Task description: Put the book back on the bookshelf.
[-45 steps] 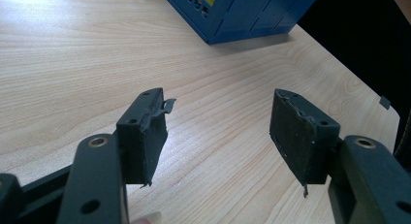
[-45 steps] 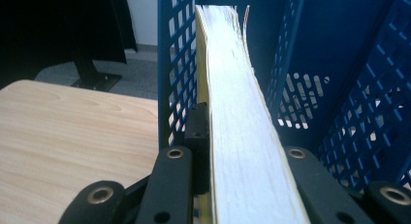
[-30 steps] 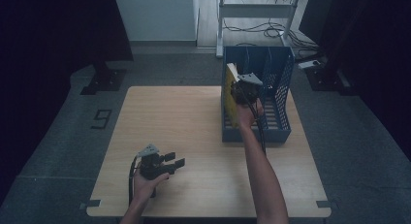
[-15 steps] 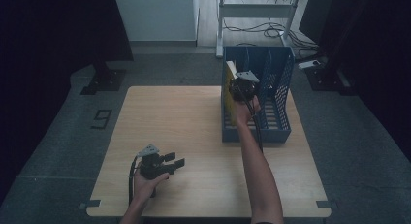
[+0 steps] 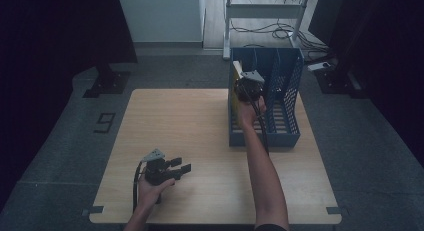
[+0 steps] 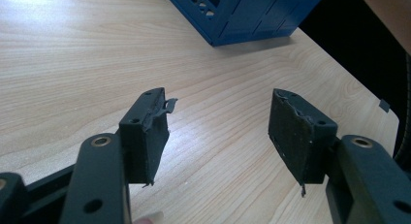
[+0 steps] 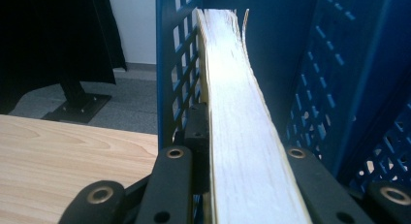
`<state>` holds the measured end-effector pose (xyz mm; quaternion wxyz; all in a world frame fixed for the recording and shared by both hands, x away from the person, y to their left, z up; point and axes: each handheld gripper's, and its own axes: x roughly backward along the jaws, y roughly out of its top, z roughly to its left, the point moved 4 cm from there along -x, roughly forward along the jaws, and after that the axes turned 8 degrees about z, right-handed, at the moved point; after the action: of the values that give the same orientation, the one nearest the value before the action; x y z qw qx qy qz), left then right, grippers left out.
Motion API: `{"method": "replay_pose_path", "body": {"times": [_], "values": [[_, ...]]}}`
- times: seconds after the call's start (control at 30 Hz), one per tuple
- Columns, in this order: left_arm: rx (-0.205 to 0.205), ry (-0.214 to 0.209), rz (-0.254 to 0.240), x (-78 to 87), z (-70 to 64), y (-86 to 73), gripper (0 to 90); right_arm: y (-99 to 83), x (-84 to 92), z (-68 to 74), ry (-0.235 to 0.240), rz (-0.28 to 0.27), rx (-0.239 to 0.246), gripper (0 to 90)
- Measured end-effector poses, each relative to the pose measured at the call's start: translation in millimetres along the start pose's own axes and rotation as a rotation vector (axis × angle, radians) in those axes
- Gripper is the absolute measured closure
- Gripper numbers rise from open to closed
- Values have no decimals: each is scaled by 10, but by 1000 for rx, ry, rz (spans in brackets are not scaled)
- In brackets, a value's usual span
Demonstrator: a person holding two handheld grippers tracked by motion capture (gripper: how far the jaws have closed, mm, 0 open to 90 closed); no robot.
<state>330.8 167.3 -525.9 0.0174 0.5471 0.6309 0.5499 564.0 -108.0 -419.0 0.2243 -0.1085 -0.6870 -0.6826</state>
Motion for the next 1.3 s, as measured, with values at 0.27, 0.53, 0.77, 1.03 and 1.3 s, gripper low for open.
{"method": "replay_pose_path", "body": {"times": [0.27,0.53,0.77,1.03,1.3], "values": [[-3,-2,1,2,-10,2,393,-34,-81,-3,-6,10,-5,741],[-9,-3,6,-11,-32,-1,393,-29,-103,2,-11,1,-5,741],[-9,0,8,-20,-30,-7,393,-19,-141,12,-18,-9,-7,741],[-18,1,21,-57,-51,-18,393,-18,-159,12,-14,-23,28,722],[-25,-3,31,-79,-73,-25,390,11,-74,24,12,-40,54,652]]}}
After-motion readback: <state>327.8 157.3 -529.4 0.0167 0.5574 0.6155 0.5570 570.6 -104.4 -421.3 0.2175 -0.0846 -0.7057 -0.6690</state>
